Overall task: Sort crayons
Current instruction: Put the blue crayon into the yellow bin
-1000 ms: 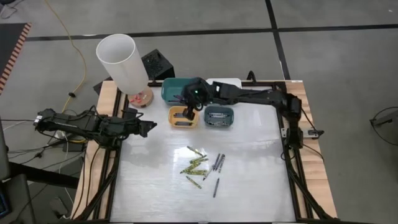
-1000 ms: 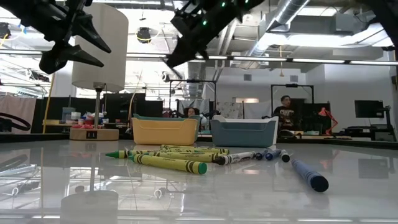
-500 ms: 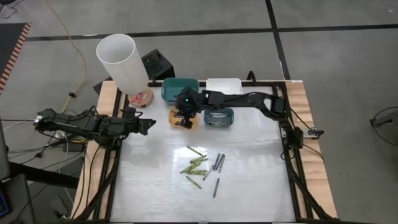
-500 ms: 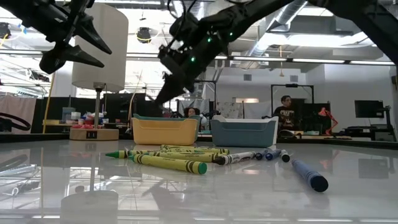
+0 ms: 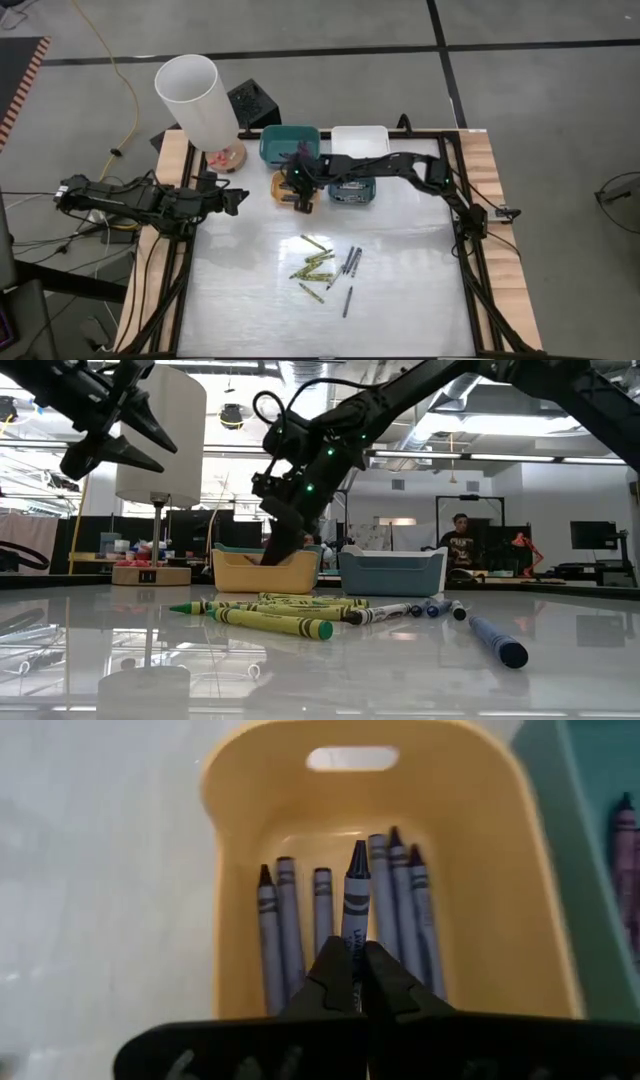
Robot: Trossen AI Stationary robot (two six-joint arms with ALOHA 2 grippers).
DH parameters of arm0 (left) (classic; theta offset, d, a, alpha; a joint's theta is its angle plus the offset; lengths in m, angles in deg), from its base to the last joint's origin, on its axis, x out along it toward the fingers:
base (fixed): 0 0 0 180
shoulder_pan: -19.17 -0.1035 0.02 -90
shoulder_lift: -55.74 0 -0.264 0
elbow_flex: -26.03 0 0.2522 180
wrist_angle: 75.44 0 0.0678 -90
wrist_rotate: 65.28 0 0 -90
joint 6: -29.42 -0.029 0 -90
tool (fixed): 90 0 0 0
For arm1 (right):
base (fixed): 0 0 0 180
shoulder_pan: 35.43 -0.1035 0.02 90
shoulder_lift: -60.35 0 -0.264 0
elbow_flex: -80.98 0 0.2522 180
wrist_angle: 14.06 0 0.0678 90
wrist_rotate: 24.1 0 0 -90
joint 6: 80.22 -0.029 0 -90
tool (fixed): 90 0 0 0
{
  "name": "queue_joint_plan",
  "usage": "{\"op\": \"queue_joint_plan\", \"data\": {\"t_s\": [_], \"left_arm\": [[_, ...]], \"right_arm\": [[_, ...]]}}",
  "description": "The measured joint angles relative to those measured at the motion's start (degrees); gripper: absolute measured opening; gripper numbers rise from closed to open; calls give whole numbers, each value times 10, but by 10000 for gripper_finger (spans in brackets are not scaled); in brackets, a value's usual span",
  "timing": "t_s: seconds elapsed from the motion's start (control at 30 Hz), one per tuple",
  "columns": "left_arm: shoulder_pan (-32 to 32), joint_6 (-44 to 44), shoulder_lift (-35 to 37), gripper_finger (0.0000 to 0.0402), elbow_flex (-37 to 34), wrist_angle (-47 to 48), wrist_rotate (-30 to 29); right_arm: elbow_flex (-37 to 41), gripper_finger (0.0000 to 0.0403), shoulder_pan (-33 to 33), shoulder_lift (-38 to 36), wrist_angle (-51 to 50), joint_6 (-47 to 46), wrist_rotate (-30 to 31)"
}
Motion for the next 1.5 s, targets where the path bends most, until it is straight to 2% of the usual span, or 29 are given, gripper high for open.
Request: {"op": "queue_joint_plan", "data": {"t_s": [0.3,0.67,0.83,1.03,1.17,1.3,1.5], "left_arm": [[0,0,0,160,0,6,-2],[0,-1,0,160,0,8,-2],[0,-1,0,160,0,8,0],[0,-1,0,160,0,8,6],[0,-1,0,160,0,8,8],[0,-14,0,160,0,8,8],[0,-20,0,160,0,8,25]], "right_arm": [[-1,1,0,12,-1,-1,1],[-1,48,5,15,-3,-23,4],[-6,54,5,12,-10,-28,4],[-112,55,4,10,-113,-27,1],[-211,55,-5,10,-230,-33,2],[-290,55,-22,7,-351,-129,2],[-328,55,-58,7,-520,-436,3]]}}
